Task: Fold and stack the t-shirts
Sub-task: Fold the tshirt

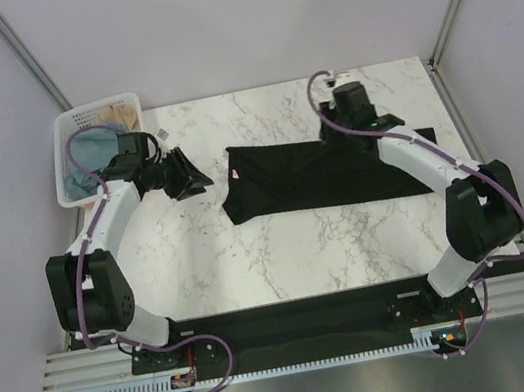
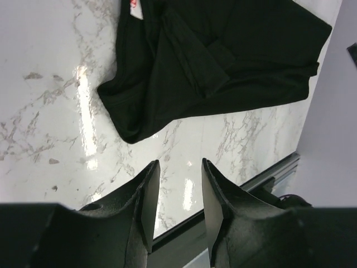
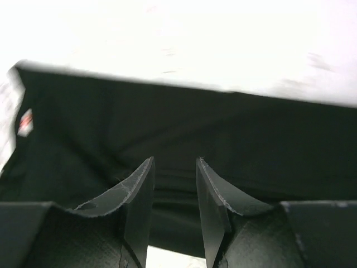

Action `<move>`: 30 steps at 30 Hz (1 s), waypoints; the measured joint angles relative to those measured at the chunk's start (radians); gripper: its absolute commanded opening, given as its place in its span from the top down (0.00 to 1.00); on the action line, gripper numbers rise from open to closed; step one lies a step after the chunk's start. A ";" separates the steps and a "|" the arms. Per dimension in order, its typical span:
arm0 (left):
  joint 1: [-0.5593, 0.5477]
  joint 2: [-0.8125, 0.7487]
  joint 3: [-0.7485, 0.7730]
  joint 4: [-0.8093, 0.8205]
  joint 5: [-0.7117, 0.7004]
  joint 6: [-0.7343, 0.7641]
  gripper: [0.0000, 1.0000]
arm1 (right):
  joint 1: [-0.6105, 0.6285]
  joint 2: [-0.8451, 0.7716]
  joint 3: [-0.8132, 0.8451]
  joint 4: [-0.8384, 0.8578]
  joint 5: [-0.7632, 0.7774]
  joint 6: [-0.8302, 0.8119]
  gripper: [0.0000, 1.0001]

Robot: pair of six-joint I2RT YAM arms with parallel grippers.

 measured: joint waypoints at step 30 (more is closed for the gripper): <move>0.114 -0.067 -0.178 0.065 0.055 -0.024 0.56 | 0.560 0.515 0.262 0.028 0.228 -0.507 0.56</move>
